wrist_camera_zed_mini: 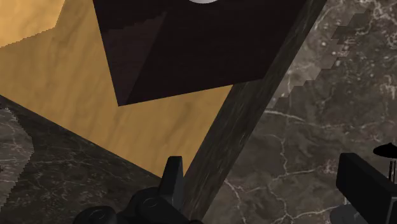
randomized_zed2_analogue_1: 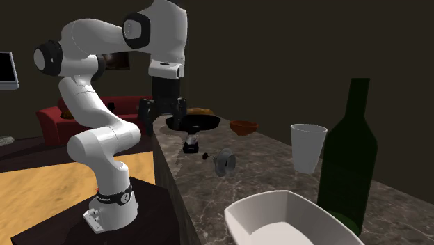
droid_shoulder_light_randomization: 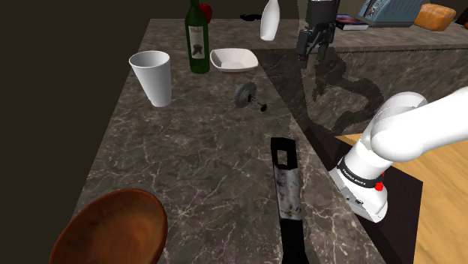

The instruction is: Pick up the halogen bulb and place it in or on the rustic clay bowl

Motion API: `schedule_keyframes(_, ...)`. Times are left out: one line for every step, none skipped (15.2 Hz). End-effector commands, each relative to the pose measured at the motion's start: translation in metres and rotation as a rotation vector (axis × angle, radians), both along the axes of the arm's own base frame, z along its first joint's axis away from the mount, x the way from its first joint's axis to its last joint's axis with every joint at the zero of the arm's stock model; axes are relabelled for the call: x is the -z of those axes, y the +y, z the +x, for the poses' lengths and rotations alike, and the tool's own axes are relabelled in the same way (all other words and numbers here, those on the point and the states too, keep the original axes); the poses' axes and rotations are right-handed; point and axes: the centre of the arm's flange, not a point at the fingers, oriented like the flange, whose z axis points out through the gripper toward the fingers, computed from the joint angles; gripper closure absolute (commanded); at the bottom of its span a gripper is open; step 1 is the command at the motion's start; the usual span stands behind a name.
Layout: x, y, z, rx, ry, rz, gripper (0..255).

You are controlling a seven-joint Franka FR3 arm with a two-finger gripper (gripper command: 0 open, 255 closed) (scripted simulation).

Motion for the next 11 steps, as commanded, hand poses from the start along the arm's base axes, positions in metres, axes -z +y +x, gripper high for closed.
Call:
schedule_keyframes(0.000, 0.000, 0.000, 0.000, 0.000, 0.000, 0)
schedule_keyframes(0.006, 0.009, 0.005, -0.020, -0.017, -0.001, 0)
schedule_keyframes(0.011, 0.019, 0.010, -0.039, -0.034, -0.002, 0)
schedule_keyframes(0.017, 0.029, 0.015, -0.059, -0.050, -0.003, 0)
schedule_keyframes(0.022, 0.038, 0.020, -0.079, -0.067, -0.005, 0)
schedule_keyframes(0.028, 0.048, 0.024, -0.099, -0.084, -0.006, 0)
schedule_keyframes(0.033, 0.058, 0.029, -0.118, -0.101, -0.007, 0)
schedule_keyframes(0.038, 0.068, 0.033, -0.138, -0.118, -0.008, 0)
schedule_keyframes(0.044, 0.078, 0.038, -0.158, -0.134, -0.009, 0)
schedule_keyframes(0.049, 0.089, 0.042, -0.178, -0.151, -0.010, 0)
schedule_keyframes(0.054, 0.099, 0.046, -0.197, -0.168, -0.011, 0)
